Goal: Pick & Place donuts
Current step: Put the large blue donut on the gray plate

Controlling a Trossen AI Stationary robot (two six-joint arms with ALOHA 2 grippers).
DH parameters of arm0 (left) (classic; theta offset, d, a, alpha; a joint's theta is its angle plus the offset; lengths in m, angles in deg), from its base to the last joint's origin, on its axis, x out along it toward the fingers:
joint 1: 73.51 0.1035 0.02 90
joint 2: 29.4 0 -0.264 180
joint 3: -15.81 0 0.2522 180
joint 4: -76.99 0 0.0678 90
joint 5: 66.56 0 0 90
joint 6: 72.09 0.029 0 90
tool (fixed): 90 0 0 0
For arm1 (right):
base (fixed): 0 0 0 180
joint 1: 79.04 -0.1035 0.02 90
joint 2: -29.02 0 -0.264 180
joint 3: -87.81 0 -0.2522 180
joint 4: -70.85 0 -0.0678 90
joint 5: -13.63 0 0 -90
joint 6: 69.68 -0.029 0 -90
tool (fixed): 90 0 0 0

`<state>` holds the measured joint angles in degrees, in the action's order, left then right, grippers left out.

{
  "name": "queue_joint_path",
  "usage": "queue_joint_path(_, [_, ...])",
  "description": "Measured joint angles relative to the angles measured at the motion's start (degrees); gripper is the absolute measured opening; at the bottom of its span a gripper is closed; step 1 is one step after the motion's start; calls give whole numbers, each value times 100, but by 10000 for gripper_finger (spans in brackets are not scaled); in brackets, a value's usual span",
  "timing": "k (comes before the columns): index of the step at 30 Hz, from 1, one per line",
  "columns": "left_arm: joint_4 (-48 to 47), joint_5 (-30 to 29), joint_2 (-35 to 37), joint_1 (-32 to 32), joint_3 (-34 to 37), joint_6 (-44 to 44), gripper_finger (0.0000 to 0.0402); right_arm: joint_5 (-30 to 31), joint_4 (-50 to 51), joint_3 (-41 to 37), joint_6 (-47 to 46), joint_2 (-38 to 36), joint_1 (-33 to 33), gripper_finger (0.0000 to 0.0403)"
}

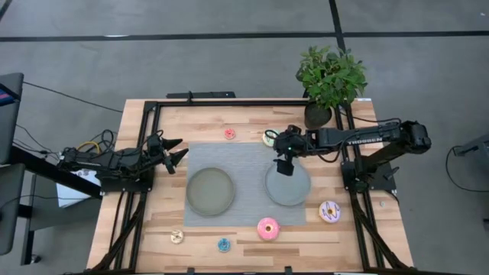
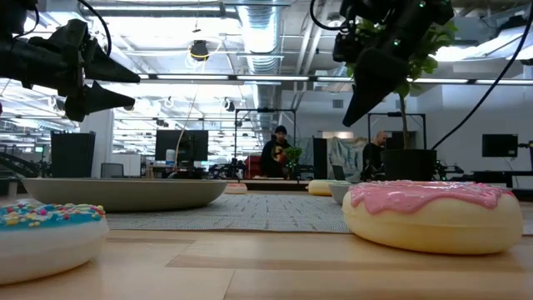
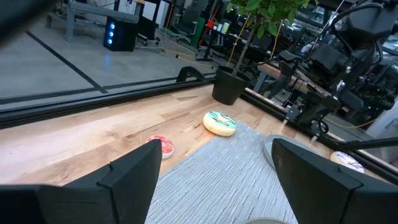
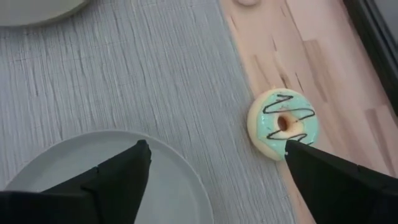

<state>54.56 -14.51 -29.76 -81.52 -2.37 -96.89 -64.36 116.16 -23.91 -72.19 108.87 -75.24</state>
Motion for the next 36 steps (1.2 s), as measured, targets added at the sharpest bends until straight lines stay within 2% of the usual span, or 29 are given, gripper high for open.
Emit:
queue_joint_path(6, [0,1,0,1,0,20,298,-12,-673,5,-375,87,230,352])
queue_joint_path(13, [0,2,-2,2,0,20,298,-594,32,390,-934,815,769,354])
queue_joint_path(23, [0,4,-2,0,0,18,298,-608,458,1364,-1104,1848,1251,352])
queue_joint_path(29, [0,0,-2,0,0,18,298,-816,907,1782,-1078,2081,1504,354])
queue_joint_path(36, [2,-13,-2,2,2,17,298,-885,784,1814,-909,2048,1549,354])
